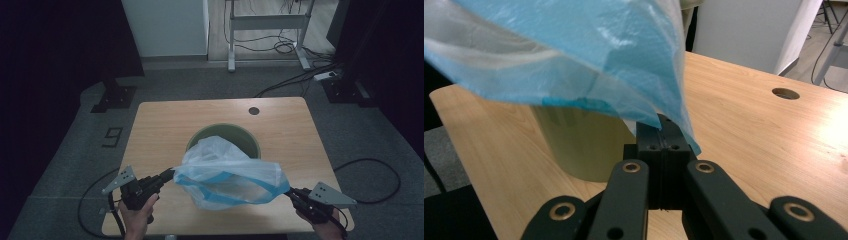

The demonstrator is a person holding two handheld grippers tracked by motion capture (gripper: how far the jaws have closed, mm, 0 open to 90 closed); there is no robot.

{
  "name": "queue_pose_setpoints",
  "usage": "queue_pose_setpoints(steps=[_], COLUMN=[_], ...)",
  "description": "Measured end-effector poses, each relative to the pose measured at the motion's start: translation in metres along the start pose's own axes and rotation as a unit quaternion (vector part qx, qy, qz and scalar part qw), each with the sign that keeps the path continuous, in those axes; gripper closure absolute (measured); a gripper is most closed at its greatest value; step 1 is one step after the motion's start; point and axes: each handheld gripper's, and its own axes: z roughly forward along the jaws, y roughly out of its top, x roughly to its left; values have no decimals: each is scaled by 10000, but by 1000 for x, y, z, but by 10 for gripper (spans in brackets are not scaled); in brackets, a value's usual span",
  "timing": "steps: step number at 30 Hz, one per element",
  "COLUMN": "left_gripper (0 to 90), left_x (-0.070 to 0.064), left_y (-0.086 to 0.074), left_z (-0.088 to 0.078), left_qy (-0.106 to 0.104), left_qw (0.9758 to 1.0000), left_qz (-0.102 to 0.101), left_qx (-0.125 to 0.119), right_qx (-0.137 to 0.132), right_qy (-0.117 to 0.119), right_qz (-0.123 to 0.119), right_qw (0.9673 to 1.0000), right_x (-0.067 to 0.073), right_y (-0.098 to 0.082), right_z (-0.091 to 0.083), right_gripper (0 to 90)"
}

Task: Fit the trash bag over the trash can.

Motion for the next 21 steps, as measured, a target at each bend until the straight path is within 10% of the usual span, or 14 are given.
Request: queue_pose_setpoints(steps=[8,21], left_gripper=[481,260], left_x=[-31,-57], left_y=[38,72], left_z=[-4,15], left_qy=[121,-36], left_qw=[9978,9934], left_qz=[651,1080], left_qx=[-16,389], right_qx=[-271,-254], right_qy=[-129,-207], right_qz=[-157,-325], right_qw=[9994,9989], right_x=[2,2], right_y=[25,52], right_z=[-8,-13], right_gripper=[883,885])
